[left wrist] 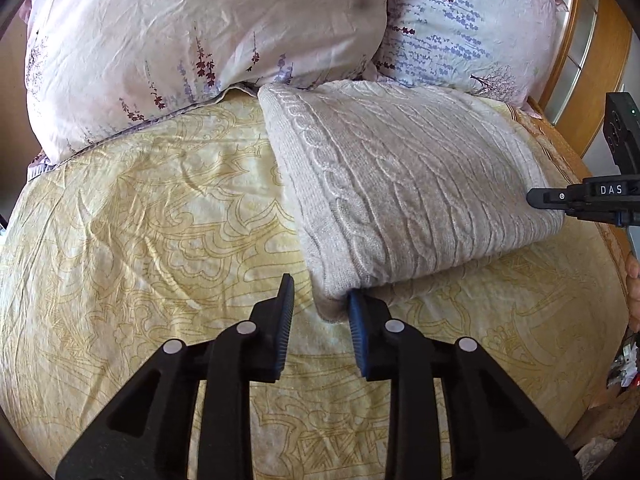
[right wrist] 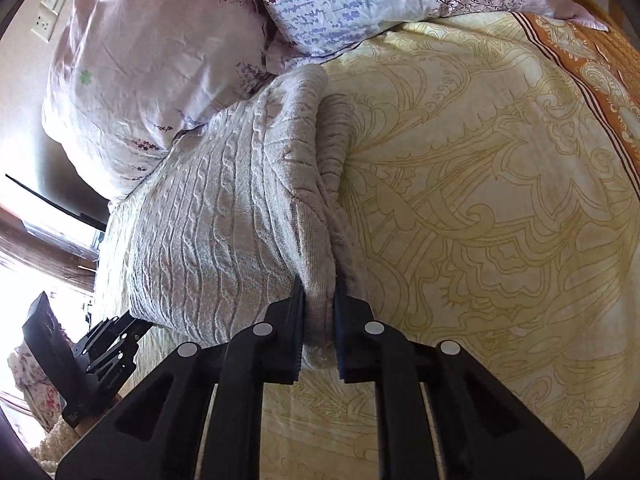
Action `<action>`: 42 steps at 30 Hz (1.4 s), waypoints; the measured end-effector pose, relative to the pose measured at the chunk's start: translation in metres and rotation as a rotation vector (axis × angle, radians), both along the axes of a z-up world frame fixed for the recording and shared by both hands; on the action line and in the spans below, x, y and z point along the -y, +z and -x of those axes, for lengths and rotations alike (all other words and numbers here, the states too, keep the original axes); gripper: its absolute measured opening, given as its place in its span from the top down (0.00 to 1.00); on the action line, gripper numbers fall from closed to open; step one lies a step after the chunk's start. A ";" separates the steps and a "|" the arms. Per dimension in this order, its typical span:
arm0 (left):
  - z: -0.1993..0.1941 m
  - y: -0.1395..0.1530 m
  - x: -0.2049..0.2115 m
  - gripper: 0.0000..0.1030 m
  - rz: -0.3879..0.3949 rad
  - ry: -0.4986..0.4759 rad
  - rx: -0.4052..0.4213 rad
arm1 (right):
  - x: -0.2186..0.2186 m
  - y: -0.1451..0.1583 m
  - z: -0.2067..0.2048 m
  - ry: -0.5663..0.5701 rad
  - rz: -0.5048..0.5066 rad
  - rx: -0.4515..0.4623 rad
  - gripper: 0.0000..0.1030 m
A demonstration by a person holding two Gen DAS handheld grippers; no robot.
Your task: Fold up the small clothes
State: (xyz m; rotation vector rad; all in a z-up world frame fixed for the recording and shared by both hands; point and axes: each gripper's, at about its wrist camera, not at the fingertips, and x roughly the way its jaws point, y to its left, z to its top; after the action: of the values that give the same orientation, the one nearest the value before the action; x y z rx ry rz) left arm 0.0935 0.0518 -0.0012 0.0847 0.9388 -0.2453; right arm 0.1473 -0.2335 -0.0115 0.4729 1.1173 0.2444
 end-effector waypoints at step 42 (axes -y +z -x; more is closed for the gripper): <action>0.021 0.049 0.025 0.03 0.036 0.074 0.193 | -0.027 0.044 0.060 -0.029 0.328 0.312 0.04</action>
State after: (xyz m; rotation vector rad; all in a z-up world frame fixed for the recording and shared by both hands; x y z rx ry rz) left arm 0.0729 0.0269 0.0477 0.0397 0.7441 -0.1820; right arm 0.0877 -0.2067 0.0324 0.1510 0.8238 0.1004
